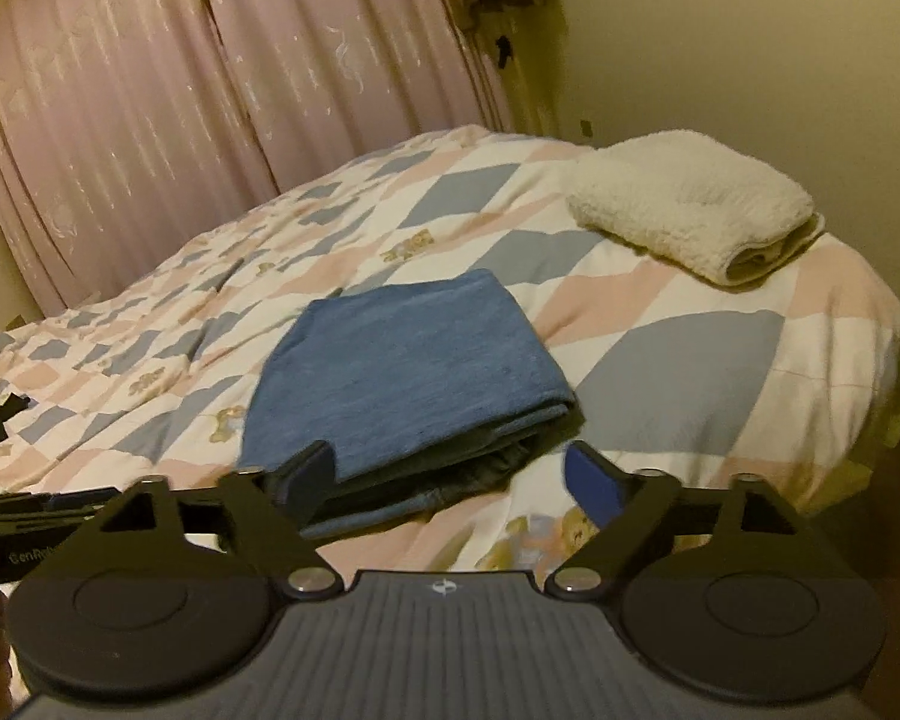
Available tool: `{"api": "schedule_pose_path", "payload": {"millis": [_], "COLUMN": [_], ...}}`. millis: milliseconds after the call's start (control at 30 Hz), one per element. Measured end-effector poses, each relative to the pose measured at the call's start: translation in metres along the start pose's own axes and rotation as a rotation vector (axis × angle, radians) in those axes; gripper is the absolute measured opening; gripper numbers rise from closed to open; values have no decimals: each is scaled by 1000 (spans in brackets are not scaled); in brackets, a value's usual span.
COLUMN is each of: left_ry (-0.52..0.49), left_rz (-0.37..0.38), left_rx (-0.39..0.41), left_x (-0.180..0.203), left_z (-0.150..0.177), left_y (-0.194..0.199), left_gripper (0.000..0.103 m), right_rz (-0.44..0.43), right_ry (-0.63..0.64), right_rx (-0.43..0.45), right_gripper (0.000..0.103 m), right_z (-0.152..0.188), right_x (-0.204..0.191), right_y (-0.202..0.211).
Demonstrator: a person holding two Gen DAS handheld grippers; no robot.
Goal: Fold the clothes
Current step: 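Open both grippers and pull them back from the folded jeans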
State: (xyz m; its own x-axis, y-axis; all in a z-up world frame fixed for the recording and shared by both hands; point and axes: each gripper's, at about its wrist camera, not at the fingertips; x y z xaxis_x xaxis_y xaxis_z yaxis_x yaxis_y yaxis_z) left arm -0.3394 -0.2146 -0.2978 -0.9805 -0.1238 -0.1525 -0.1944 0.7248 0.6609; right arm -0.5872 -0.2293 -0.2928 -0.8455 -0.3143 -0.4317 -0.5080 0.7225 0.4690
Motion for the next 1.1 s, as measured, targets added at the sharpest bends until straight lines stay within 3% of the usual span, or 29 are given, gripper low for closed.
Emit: {"api": "schedule_pose_path", "payload": {"millis": [100, 400, 733, 1100], "left_ry": [-5, -3, 40, 70], "left_rz": [-1, 0, -16, -10], "left_rx": [14, 51, 65, 80], "left_x": [-4, -16, -36, -48], "left_z": [7, 30, 53, 76], "left_y": [15, 56, 83, 106], "left_gripper": [52, 66, 72, 76], "right_rz": [-1, 64, 148, 137], "right_ry": [-2, 68, 132, 172], "right_rx": [19, 7, 9, 28], "right_gripper": [99, 101, 101, 101], "right_z": [1, 18, 34, 51], "right_x": [-12, -52, -87, -110], "right_y": [16, 42, 59, 75]}}
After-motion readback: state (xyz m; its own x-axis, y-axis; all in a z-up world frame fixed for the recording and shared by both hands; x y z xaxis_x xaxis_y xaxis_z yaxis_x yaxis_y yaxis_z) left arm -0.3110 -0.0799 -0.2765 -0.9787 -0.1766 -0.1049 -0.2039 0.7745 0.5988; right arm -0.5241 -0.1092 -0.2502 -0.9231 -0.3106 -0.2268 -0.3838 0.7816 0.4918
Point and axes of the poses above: each gripper's, at about its wrist camera, not at the fingertips, and y roughly against the way its jaws point, x to its right, z to its underside, and after that the axes turned 14 degrees about -z, right-handed
